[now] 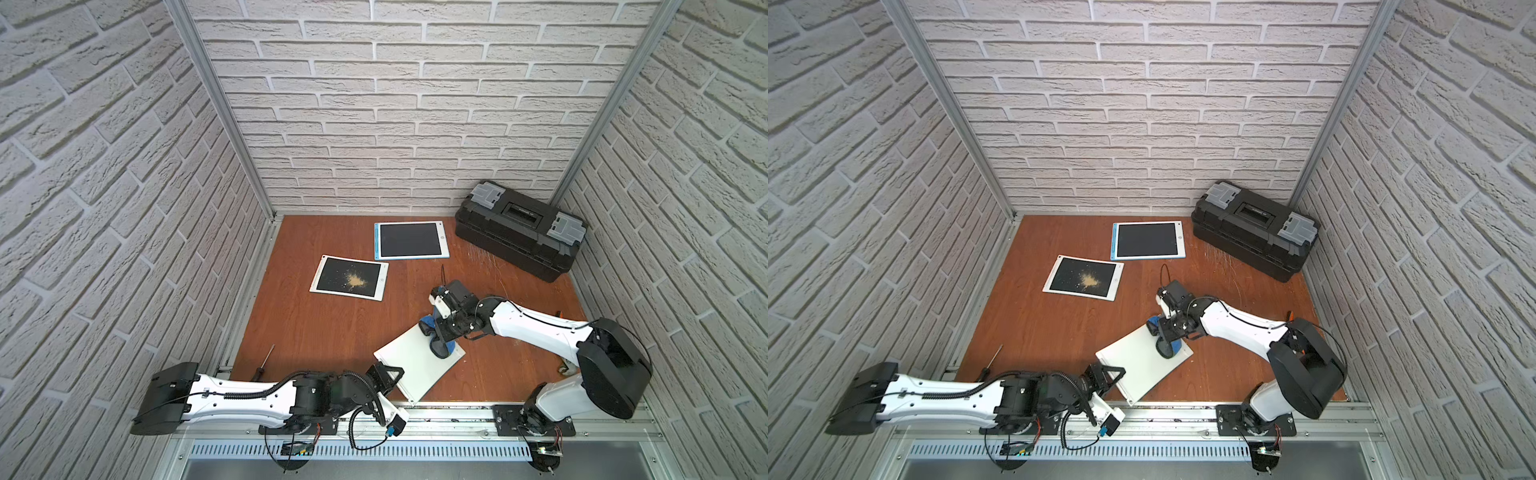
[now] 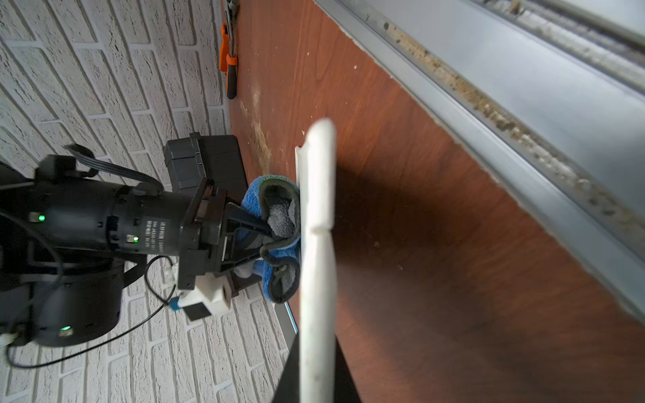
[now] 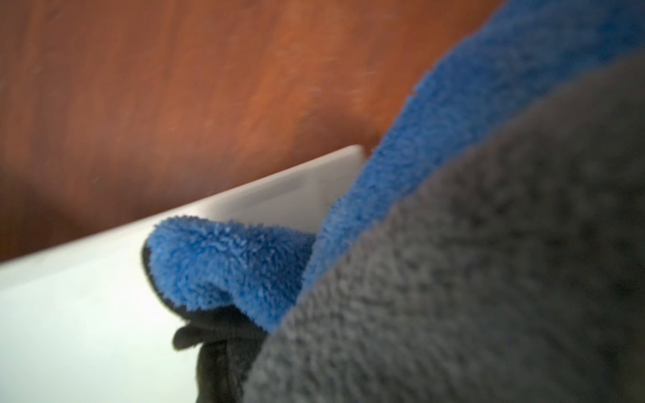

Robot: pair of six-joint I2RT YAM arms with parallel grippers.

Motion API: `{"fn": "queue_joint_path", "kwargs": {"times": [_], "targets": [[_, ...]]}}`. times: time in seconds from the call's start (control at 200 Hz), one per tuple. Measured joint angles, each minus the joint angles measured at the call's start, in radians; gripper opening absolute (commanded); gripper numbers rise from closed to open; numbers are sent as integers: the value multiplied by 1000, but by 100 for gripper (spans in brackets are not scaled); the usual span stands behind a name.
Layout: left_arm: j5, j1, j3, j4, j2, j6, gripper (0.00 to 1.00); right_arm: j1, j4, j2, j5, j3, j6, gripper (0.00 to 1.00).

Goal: Wipe the drawing tablet
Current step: Wipe the dirt from the drawing tablet.

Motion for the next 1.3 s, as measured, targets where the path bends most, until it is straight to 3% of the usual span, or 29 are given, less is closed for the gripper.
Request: {"fn": "queue_joint_path", "kwargs": {"times": [0.215,0.375,0.51,0.675,0.785,1.105,1.3], "targets": [[-1,0,0,-14,-3,0,0,217,50,-130,-284,-71,3,3],[-1,-2,0,-22,-8,1,0,339,57,-200,-425,-126,34,3],[-2,-3,0,-55,-6,13,0,310,52,-170,-385,-155,87,3],[-21,-1,-1,-119,0,21,0,65,61,-95,-286,-230,205,2],[-35,0,0,-111,0,19,0,-13,-18,-92,-175,-215,269,2],[-55,0,5,-82,-9,14,0,36,-131,-71,-64,-109,241,3],[-55,0,6,-83,-13,10,0,211,-145,-4,-192,46,139,3]]}}
